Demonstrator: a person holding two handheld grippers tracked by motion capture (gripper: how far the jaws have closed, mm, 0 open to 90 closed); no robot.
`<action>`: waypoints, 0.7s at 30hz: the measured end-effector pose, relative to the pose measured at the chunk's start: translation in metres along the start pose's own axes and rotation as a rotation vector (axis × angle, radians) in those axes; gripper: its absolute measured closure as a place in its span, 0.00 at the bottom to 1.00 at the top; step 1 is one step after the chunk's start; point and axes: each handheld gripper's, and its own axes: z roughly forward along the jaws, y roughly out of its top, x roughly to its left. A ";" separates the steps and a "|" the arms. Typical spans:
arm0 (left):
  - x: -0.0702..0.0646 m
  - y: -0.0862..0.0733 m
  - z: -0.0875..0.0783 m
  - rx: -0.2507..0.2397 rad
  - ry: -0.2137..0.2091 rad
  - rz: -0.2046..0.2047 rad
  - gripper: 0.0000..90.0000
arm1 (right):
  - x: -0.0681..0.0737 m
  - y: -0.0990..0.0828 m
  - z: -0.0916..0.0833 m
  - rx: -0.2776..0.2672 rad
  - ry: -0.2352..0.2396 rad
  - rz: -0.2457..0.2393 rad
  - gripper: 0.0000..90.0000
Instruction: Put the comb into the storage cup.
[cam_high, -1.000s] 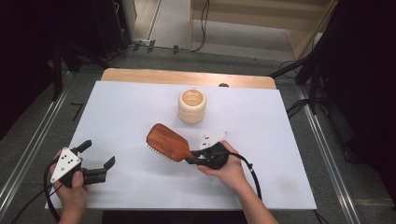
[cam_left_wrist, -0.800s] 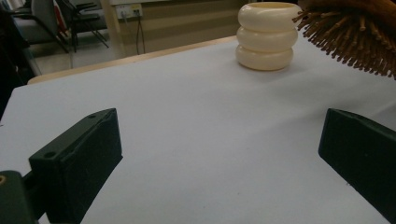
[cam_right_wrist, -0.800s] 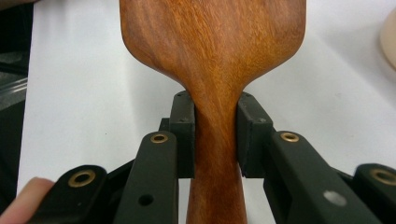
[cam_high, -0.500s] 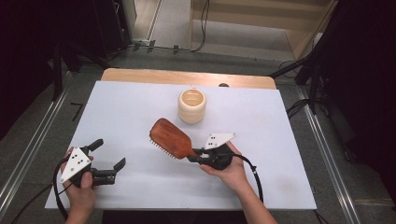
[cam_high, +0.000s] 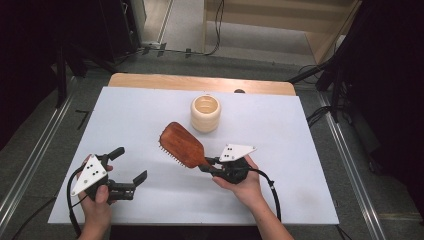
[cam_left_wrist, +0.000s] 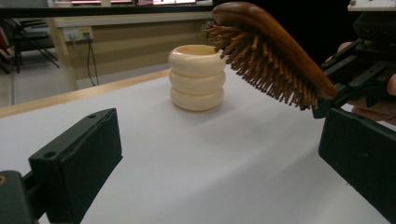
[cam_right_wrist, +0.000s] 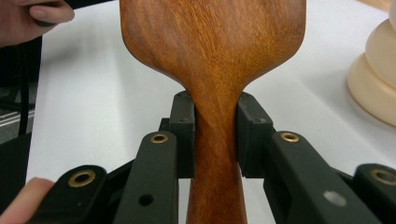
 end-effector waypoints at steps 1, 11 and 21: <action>-0.002 0.002 0.002 -0.003 -0.009 -0.003 0.00 | 0.001 0.000 0.000 -0.002 0.000 0.006 0.77; -0.014 0.016 0.021 -0.016 -0.066 -0.016 0.00 | 0.006 0.000 -0.001 -0.031 -0.001 -0.002 0.77; -0.027 0.032 0.044 -0.032 -0.109 -0.030 0.00 | 0.011 0.001 -0.007 -0.097 -0.026 -0.020 0.77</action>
